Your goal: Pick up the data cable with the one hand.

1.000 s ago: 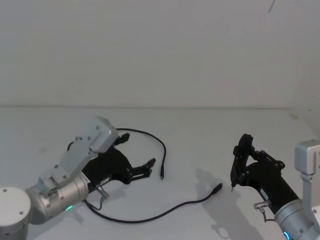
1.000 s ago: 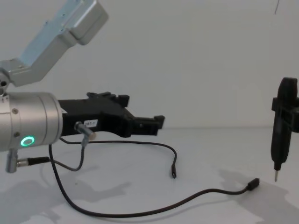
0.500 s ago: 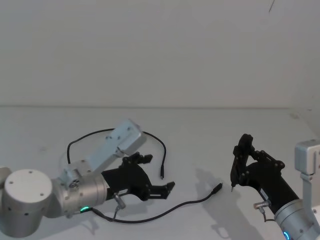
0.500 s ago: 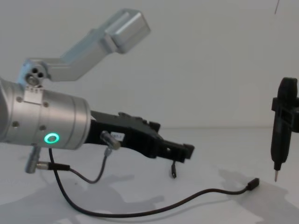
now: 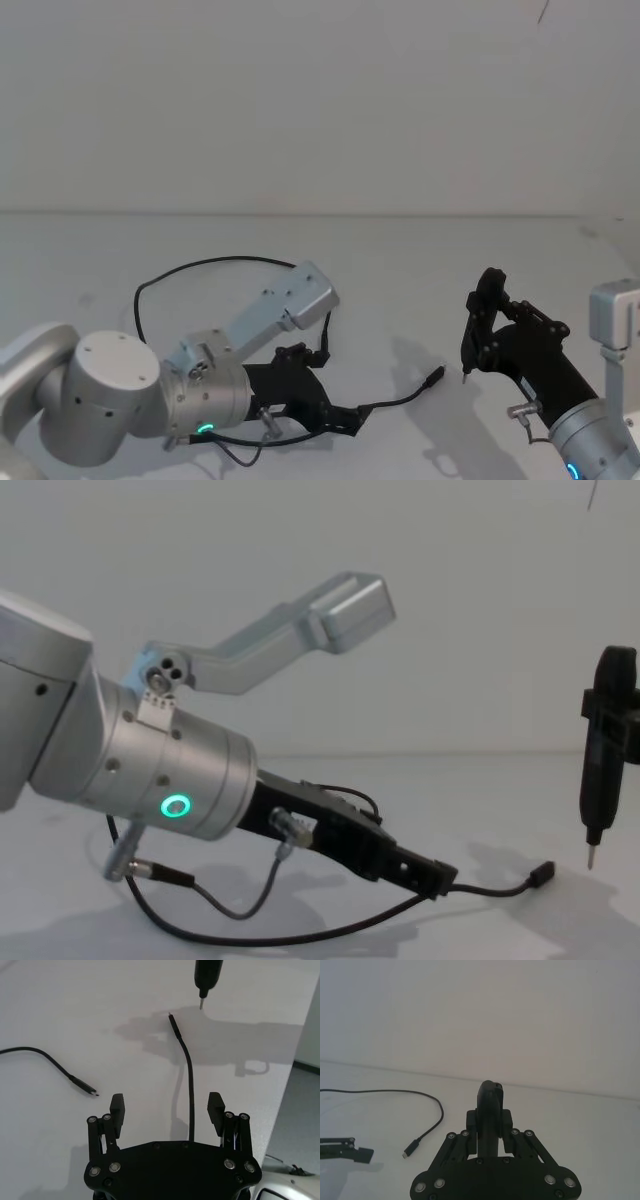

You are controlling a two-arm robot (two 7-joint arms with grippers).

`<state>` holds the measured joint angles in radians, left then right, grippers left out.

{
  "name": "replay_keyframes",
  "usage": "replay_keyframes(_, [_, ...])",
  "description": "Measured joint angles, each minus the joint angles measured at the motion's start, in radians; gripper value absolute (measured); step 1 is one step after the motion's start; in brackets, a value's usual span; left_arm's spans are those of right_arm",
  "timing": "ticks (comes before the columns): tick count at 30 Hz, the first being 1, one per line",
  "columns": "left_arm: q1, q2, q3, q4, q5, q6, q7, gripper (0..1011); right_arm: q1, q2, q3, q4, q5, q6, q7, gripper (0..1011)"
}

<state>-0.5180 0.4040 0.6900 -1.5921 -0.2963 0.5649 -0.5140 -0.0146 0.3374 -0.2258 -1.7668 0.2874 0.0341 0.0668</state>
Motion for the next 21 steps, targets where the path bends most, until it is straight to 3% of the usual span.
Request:
replay_keyframes(13, [-0.035,-0.037,0.040,0.045,0.022,0.051,-0.013,972,0.000,0.000,0.000,0.000,0.000,0.000,0.000,279])
replay_keyframes(21, [-0.044,-0.047,0.050,0.057,0.028,0.065,-0.016,774,0.000,0.000,0.000,0.000,0.000,0.000,0.000,279])
